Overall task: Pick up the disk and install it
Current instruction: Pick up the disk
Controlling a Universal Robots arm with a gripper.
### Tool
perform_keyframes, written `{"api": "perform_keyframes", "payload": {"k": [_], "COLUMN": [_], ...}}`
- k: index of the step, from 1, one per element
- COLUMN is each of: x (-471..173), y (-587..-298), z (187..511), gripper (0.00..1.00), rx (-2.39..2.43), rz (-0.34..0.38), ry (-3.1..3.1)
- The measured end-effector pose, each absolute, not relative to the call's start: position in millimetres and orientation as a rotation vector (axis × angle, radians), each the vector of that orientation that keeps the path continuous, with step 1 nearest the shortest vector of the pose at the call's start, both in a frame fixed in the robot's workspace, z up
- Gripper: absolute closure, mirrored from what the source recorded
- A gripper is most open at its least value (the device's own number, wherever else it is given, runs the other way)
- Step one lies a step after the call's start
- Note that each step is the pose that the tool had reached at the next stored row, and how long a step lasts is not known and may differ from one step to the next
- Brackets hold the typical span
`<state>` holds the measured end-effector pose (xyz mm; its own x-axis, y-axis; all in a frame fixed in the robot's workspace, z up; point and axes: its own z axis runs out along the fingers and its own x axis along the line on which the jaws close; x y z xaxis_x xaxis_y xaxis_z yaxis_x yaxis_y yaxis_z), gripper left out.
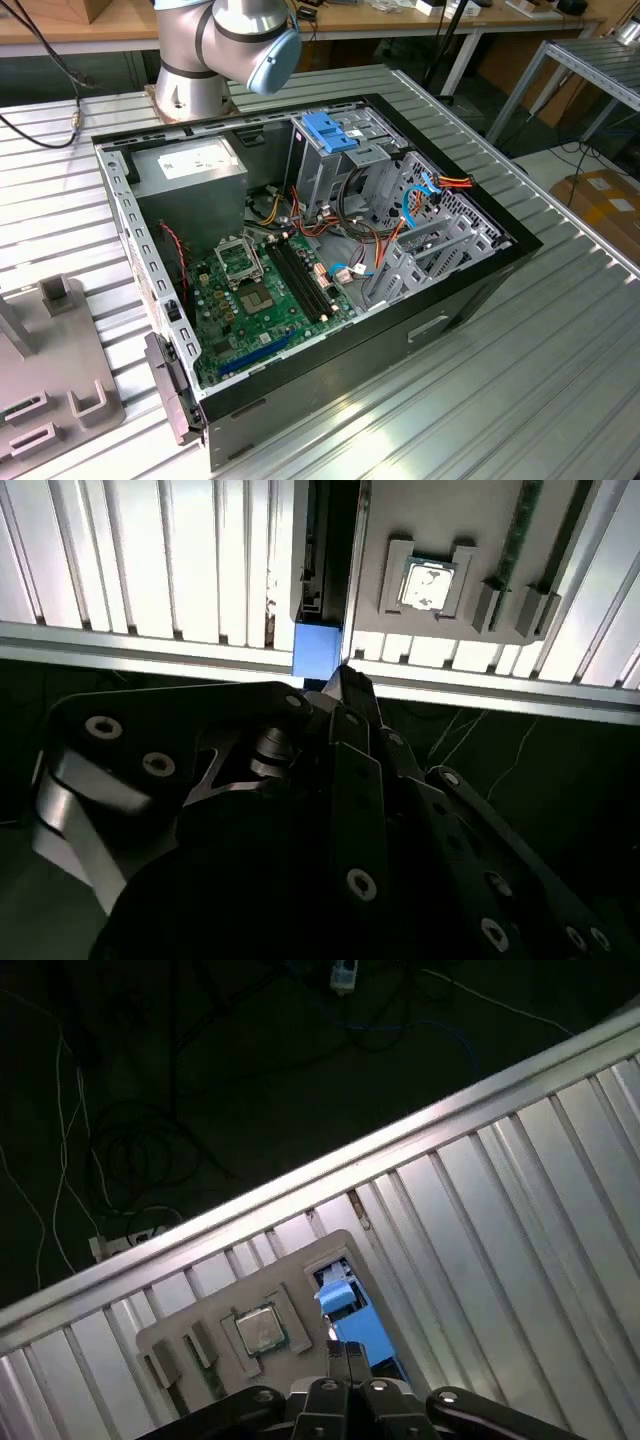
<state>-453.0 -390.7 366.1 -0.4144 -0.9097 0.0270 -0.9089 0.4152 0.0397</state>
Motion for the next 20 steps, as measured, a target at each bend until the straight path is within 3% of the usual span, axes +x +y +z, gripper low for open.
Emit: {"api": "perform_keyframes", "payload": {"k": [20], "x": [-453.2], "y": [-385.4], "z": [363.6], "gripper": [0.89], "rx": [2.104], "rz": [0.003], "ry": [-2.289]}}
